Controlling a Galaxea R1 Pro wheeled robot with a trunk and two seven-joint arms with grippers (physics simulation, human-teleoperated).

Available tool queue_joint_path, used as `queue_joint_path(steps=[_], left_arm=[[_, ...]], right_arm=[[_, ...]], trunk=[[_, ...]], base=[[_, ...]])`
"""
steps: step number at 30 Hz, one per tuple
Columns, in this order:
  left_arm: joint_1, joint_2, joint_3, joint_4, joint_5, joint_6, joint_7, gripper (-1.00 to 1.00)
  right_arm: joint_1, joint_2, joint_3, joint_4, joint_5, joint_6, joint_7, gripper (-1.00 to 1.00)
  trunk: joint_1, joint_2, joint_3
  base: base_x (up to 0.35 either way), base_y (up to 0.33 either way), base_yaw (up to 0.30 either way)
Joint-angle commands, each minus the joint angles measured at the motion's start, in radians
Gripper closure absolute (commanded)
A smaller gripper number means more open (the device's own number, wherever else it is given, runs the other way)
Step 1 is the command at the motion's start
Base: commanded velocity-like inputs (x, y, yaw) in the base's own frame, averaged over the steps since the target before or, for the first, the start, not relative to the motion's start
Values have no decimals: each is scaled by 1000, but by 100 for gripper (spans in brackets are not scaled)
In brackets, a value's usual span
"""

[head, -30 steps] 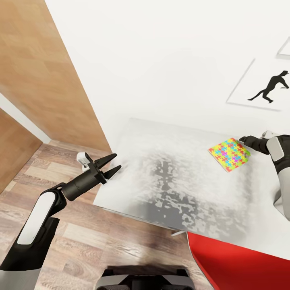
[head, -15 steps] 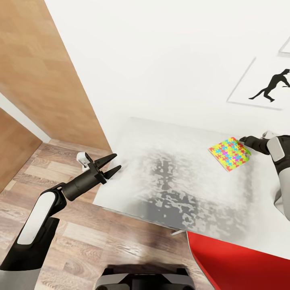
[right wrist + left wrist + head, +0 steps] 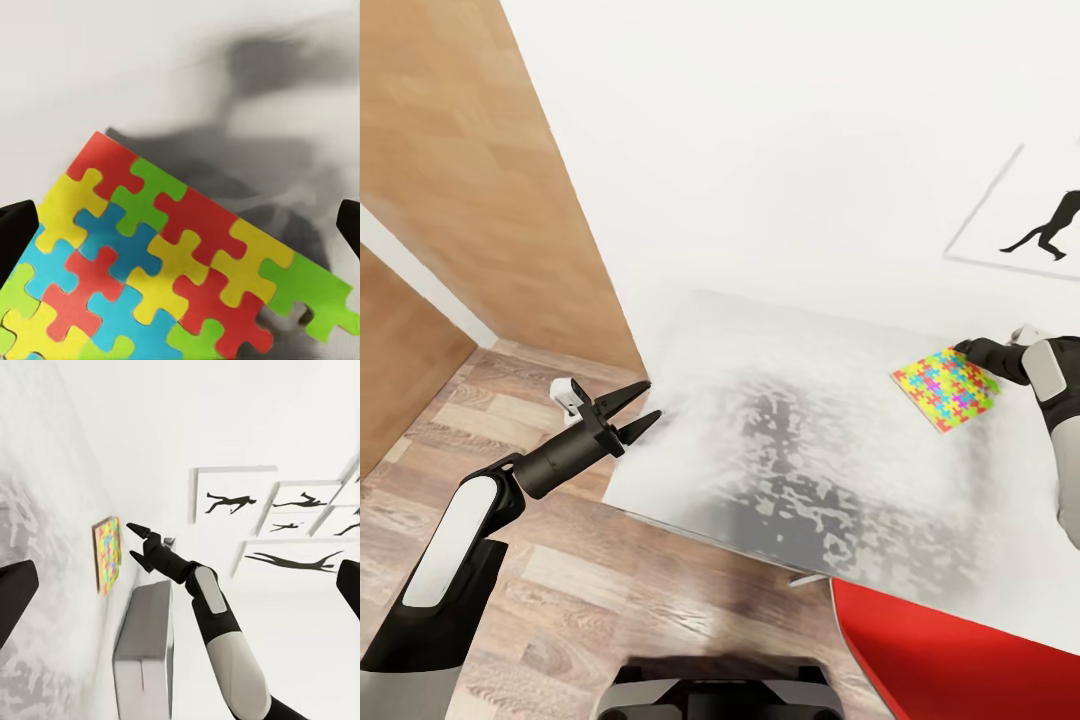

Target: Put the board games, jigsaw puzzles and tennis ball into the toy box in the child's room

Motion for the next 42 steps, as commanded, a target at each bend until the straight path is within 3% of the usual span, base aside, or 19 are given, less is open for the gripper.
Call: queue_joint_path(steps=[1, 33, 36, 42], left_arm=[[-1, 1, -1, 0, -4, 1, -5, -100], [-1, 1, -1, 0, -4, 1, -6, -100], [-1, 1, -1, 0, -4, 1, -5, -100], [-1, 1, -1, 0, -4, 1, -5, -100]], right_arm=[[0, 0, -1, -1, -11, 4, -7, -100], [3, -3, -2, -1, -18, 2, -7, -100], [5, -13, -9, -1, -18, 1, -7, -100], [14, -58, -37, -1, -21, 2, -7, -100]], trunk=[[0, -1, -1], [0, -1, 0], [0, -1, 0], [0, -1, 0]], base=[[0, 0, 123], [0, 0, 20], [0, 0, 0], [0, 0, 0]])
